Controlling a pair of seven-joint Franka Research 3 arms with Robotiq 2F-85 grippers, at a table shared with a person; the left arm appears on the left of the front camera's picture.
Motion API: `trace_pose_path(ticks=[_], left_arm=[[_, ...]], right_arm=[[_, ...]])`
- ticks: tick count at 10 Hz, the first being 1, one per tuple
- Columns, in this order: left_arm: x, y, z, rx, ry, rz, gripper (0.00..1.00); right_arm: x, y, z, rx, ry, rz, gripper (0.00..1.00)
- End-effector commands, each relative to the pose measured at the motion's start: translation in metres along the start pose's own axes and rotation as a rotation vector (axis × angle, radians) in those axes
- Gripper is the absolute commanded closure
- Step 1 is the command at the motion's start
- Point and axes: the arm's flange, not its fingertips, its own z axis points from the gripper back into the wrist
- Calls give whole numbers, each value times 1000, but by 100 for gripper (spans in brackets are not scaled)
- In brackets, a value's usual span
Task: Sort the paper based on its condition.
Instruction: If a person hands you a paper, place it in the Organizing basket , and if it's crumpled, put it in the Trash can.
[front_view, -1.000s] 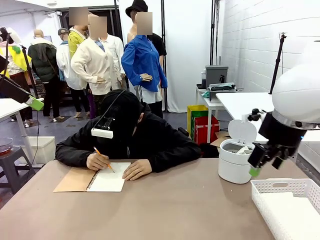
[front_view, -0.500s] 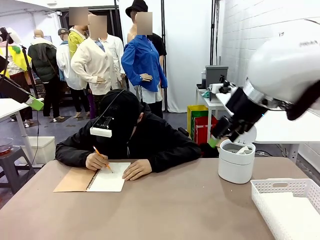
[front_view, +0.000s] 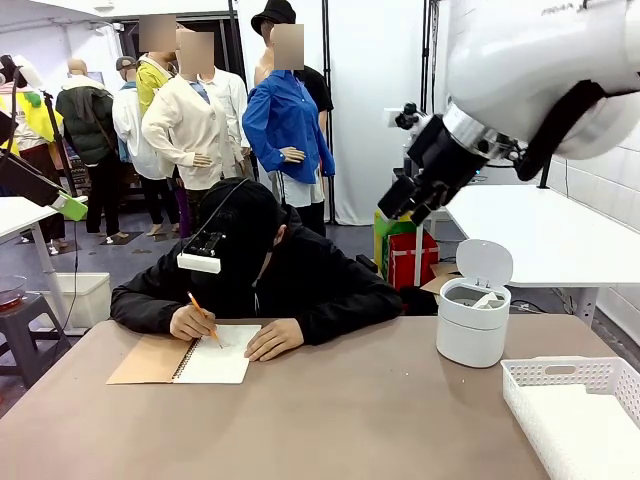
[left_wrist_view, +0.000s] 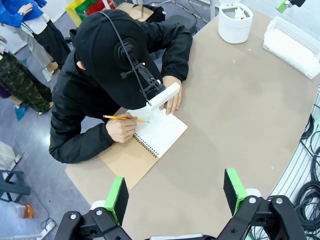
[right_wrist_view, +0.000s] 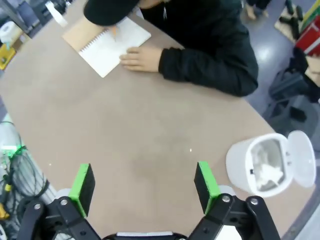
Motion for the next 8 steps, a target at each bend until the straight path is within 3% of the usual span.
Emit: trace_pose_path(ticks=[1,8], left_arm=[[-1,1,0,3,-4,3,0],[-1,1,0,3,-4,3,0]], right_arm=[[12,2,-2,32,-43,45,0],[9,47,27,86,-84,119,0]])
